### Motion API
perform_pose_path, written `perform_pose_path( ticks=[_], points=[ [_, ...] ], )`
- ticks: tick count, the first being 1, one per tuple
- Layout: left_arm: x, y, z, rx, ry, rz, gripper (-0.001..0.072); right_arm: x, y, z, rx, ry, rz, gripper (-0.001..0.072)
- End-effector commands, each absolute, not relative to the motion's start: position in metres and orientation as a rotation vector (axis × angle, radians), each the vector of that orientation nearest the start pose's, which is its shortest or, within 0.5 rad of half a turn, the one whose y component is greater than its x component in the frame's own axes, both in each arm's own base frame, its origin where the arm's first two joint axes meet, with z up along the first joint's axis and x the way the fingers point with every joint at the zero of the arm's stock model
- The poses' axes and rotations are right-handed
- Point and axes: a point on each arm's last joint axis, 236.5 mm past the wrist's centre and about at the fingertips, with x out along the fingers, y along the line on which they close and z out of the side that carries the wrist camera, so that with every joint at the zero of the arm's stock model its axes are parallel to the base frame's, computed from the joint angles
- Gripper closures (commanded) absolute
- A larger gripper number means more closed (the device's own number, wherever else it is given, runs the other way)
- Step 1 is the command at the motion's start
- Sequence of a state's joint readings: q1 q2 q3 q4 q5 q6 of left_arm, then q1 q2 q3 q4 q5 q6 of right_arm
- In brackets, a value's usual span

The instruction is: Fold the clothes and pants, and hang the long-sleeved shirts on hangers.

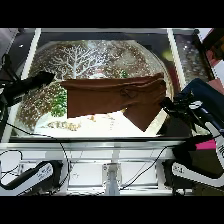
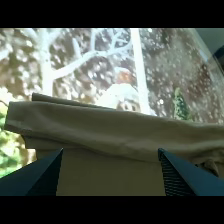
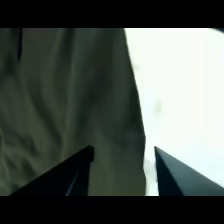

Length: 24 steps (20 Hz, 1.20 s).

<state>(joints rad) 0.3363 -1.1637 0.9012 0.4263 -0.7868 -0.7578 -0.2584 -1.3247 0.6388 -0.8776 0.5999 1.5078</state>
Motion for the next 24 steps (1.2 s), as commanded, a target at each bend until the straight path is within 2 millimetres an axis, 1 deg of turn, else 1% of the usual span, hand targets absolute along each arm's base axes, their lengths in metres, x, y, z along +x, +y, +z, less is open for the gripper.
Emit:
perform_pose_path(
  ticks=[1, 4, 6, 7, 8, 9, 11, 13, 14, 15, 17, 18, 19, 20, 21, 23, 24],
  points=[
    [0.445, -0.006, 0.085, -0.508, 0.607, -0.297, 0.0060, 0.358, -0.004, -0.132, 0.896, 1.150, -0.239, 0.0272],
    [0.445, -0.005, 0.085, -0.508, 0.607, -0.297, 0.0060, 0.351, 0.006, -0.136, 0.898, 1.197, -0.199, 0.0282],
    [0.445, -0.006, 0.084, -0.508, 0.608, -0.298, 0.0060, 0.348, 0.016, -0.134, 0.879, 1.220, -0.134, 0.0329],
    [0.444, -0.006, 0.084, -0.508, 0.609, -0.300, 0.0060, 0.348, 0.018, -0.134, 0.876, 1.219, -0.122, 0.0345],
    [0.444, -0.006, 0.084, -0.509, 0.609, -0.300, 0.0061, 0.349, 0.018, -0.133, 0.882, 1.215, -0.120, 0.0346],
    [0.444, -0.006, 0.084, -0.509, 0.609, -0.301, 0.0061, 0.350, 0.019, -0.132, 0.887, 1.212, -0.118, 0.0408],
    [0.444, -0.007, 0.084, -0.509, 0.611, -0.304, 0.0061, 0.352, 0.021, -0.130, 0.875, 1.203, -0.094, 0.0413],
    [0.442, -0.010, 0.084, -0.511, 0.618, -0.317, 0.0061, 0.357, 0.019, -0.129, 0.886, 1.178, -0.103, 0.0413],
    [0.441, -0.012, 0.084, -0.520, 0.623, -0.321, 0.0060, 0.361, 0.016, -0.128, 0.893, 1.157, -0.115, 0.0439],
    [0.441, -0.012, 0.084, -0.560, 0.632, -0.311, 0.0060, 0.366, 0.012, -0.127, 0.898, 1.133, -0.131, 0.0468],
    [0.440, -0.010, 0.084, -0.632, 0.647, -0.286, 0.0060, 0.372, 0.004, -0.126, 0.892, 1.097, -0.158, 0.0473],
    [0.438, -0.008, 0.080, -0.633, 0.661, -0.278, 0.0060, 0.374, 0.002, -0.126, 0.889, 1.089, -0.164, 0.0522],
    [0.434, -0.006, 0.072, -0.633, 0.687, -0.266, 0.0061, 0.375, 0.000, -0.126, 0.886, 1.080, -0.170, 0.0596],
    [0.426, -0.002, 0.057, -0.645, 0.736, -0.236, 0.0060, 0.376, -0.001, -0.126, 0.885, 1.075, -0.174, 0.0675],
    [0.416, 0.001, 0.040, -0.659, 0.793, -0.208, 0.0060, 0.376, -0.001, -0.126, 0.885, 1.075, -0.174, 0.0700],
    [0.392, 0.003, 0.004, -0.694, 0.898, -0.161, 0.0061, 0.376, -0.001, -0.126, 0.885, 1.076, -0.174, 0.0700],
    [0.380, 0.001, -0.011, -0.725, 0.936, -0.152, 0.0061, 0.376, -0.001, -0.126, 0.886, 1.076, -0.174, 0.0699]
  ],
)
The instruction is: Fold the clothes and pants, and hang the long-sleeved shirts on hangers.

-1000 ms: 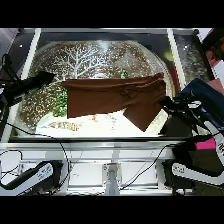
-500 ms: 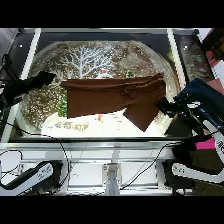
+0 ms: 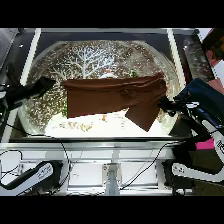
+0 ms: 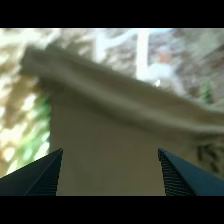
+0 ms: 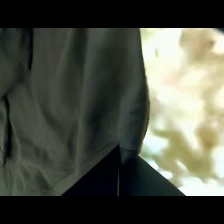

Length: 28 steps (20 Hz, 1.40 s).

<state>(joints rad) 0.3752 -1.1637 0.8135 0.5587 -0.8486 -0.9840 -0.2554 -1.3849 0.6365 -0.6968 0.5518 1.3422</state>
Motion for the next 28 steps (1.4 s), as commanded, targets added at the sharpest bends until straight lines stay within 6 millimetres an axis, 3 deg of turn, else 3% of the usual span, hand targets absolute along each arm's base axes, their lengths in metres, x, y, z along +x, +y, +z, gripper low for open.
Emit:
perform_pose_path(
  ticks=[1, 5, 7, 13, 20, 22, 28],
  points=[
    [0.369, -0.006, -0.023, -0.743, 0.977, -0.159, 0.0061, 0.376, -0.001, -0.126, 0.885, 1.076, -0.173, 0.0699],
    [0.325, -0.025, -0.067, -0.695, 1.117, -0.202, 0.0061, 0.376, -0.001, -0.126, 0.885, 1.075, -0.174, 0.0699],
    [0.315, -0.029, -0.077, -0.688, 1.147, -0.209, 0.0061, 0.376, -0.001, -0.126, 0.885, 1.075, -0.174, 0.0700],
    [0.310, -0.028, -0.085, -0.652, 1.169, -0.203, 0.0061, 0.376, -0.001, -0.126, 0.885, 1.075, -0.174, 0.0700],
    [0.313, -0.053, -0.120, -0.594, 1.239, -0.219, 0.0065, 0.376, -0.001, -0.126, 0.885, 1.076, -0.174, 0.0699],
    [0.320, -0.050, -0.124, -0.609, 1.218, -0.187, 0.0212, 0.376, -0.001, -0.126, 0.885, 1.076, -0.174, 0.0699],
    [0.323, -0.059, -0.124, -0.653, 1.216, -0.194, 0.0270, 0.376, -0.001, -0.126, 0.885, 1.076, -0.173, 0.0699]
  ],
)
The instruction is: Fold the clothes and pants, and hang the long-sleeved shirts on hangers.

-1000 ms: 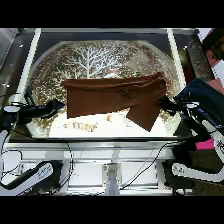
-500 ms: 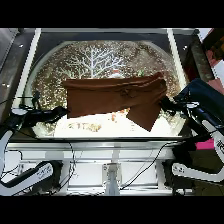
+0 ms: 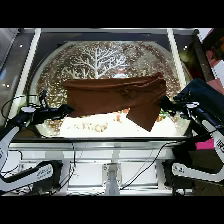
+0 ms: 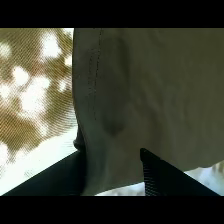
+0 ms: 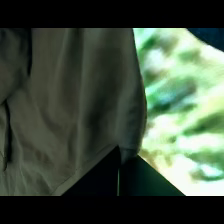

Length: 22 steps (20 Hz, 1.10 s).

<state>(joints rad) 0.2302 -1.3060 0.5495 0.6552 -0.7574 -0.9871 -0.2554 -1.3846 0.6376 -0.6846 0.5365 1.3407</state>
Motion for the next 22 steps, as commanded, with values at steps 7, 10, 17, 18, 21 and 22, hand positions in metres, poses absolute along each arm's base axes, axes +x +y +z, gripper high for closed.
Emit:
perform_pose_path(
  ticks=[7, 10, 17, 18, 21, 22],
  points=[
    [0.323, -0.067, -0.122, -0.622, 1.214, -0.221, 0.0688, 0.376, -0.001, -0.125, 0.881, 1.074, -0.171, 0.0700],
    [0.341, -0.063, -0.099, -0.594, 1.140, -0.233, 0.0688, 0.378, 0.004, -0.105, 0.797, 1.053, -0.085, 0.0700],
    [0.423, -0.021, 0.095, -0.371, 0.583, -0.212, 0.0688, 0.392, 0.006, 0.042, 0.479, 0.701, 0.113, 0.0701],
    [0.426, -0.014, 0.130, -0.342, 0.490, -0.194, 0.0688, 0.389, 0.011, 0.070, 0.451, 0.645, 0.142, 0.0701],
    [0.411, -0.003, 0.242, -0.211, 0.203, -0.162, 0.0688, 0.366, 0.029, 0.165, 0.307, 0.456, 0.246, 0.0700],
    [0.398, 0.002, 0.280, -0.173, 0.100, -0.137, 0.0688, 0.355, 0.033, 0.204, 0.262, 0.366, 0.260, 0.0700]
  ],
)
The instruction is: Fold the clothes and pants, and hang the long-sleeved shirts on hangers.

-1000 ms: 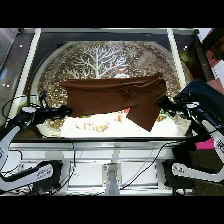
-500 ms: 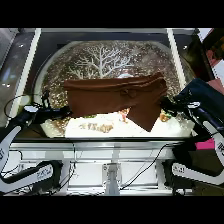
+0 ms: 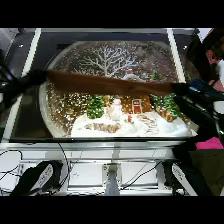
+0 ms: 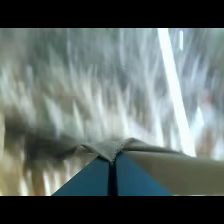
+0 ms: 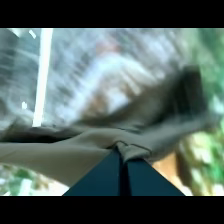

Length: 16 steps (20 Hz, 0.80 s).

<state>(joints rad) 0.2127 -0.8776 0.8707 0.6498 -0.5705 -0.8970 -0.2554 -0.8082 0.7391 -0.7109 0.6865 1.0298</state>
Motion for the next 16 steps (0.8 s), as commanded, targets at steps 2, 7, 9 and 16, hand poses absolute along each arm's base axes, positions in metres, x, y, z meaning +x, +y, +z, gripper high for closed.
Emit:
perform_pose_path(
  ticks=[2, 7, 9, 16],
  points=[
    [0.364, 0.016, 0.346, -0.130, -0.105, -0.059, 0.0688, 0.326, 0.040, 0.283, 0.183, 0.176, 0.272, 0.0700],
    [0.244, 0.014, 0.455, -0.082, -0.483, 0.010, 0.0689, 0.219, 0.080, 0.427, 0.017, -0.154, 0.349, 0.0701],
    [0.199, 0.004, 0.476, -0.062, -0.578, 0.000, 0.0690, 0.176, 0.100, 0.457, -0.003, -0.212, 0.393, 0.0701],
    [0.146, -0.008, 0.494, -0.070, -0.684, -0.023, 0.0690, 0.144, 0.113, 0.486, 0.063, -0.246, 0.432, 0.0700]
  ],
)
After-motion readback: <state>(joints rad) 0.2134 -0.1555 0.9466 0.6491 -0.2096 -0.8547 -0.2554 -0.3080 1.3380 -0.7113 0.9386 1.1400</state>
